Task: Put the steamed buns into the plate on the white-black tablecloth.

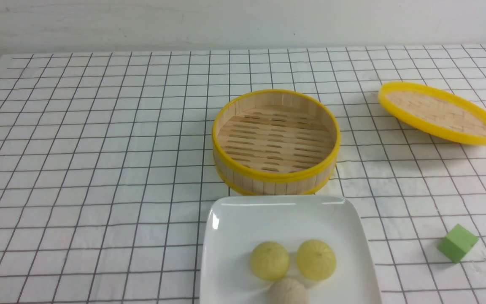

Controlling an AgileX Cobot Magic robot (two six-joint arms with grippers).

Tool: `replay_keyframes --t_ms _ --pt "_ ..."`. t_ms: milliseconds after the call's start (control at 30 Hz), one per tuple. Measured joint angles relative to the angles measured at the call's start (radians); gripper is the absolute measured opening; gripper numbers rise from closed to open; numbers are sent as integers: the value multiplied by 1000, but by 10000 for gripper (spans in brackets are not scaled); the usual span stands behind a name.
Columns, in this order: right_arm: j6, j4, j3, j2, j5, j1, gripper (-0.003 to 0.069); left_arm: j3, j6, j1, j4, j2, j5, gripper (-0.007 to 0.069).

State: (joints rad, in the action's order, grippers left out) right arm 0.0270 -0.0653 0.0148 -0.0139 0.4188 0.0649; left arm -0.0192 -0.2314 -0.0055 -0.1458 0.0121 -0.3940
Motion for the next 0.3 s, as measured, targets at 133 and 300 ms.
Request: replay_keyframes --t_ms 133,300 --pt "0 0 0 0 0 0 239 0 0 0 0 0 0 105" --pt "0 0 0 0 0 0 239 0 0 0 0 0 0 108"
